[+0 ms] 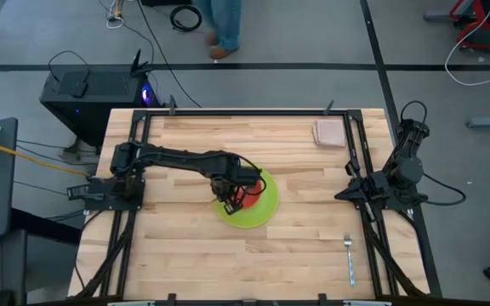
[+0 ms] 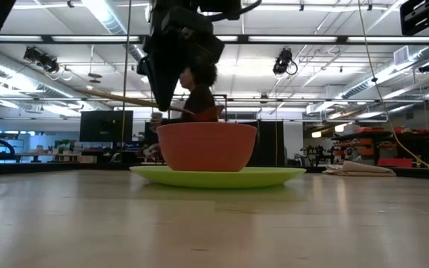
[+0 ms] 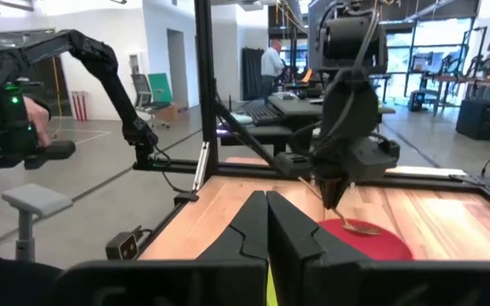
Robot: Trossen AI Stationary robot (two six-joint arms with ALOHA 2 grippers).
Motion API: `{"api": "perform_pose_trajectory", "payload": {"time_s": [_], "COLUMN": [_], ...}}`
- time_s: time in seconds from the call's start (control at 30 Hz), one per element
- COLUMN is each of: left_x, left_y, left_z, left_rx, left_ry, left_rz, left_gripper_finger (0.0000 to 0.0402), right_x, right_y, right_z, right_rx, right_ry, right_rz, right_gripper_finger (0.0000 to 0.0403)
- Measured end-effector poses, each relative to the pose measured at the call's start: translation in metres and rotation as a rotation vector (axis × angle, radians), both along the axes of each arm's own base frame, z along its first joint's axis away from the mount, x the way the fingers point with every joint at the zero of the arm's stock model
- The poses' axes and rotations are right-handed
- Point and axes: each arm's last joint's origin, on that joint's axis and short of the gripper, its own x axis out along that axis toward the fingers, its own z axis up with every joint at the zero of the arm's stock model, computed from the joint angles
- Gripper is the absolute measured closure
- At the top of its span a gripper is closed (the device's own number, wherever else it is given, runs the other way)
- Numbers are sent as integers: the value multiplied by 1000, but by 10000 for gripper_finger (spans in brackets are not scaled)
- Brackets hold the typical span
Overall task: Pick and place plate/cup/fork/spoon on tray
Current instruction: Put the gold spoon into the orange bowl
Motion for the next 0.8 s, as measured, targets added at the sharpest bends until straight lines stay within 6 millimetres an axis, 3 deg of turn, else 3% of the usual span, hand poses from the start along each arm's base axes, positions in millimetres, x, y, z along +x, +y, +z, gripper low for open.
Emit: {"api": "perform_pose_trajectory", "payload": {"time_s": [0.3, 0.8], "left_x": [4, 9], "left_y": [11, 10], "left_z": [-4, -10], "left_rx": [-1, -50], "left_ry": [-11, -18], "left_rz": [24, -1], "left_gripper_finger": [373, 370], "right_x": [0, 0], "right_y": [0, 0], "right_z": [-1, -1], "right_rx": [0, -1], "right_ry": [10, 11], "right_rz": [0, 1], "right_gripper_finger": [399, 399]}}
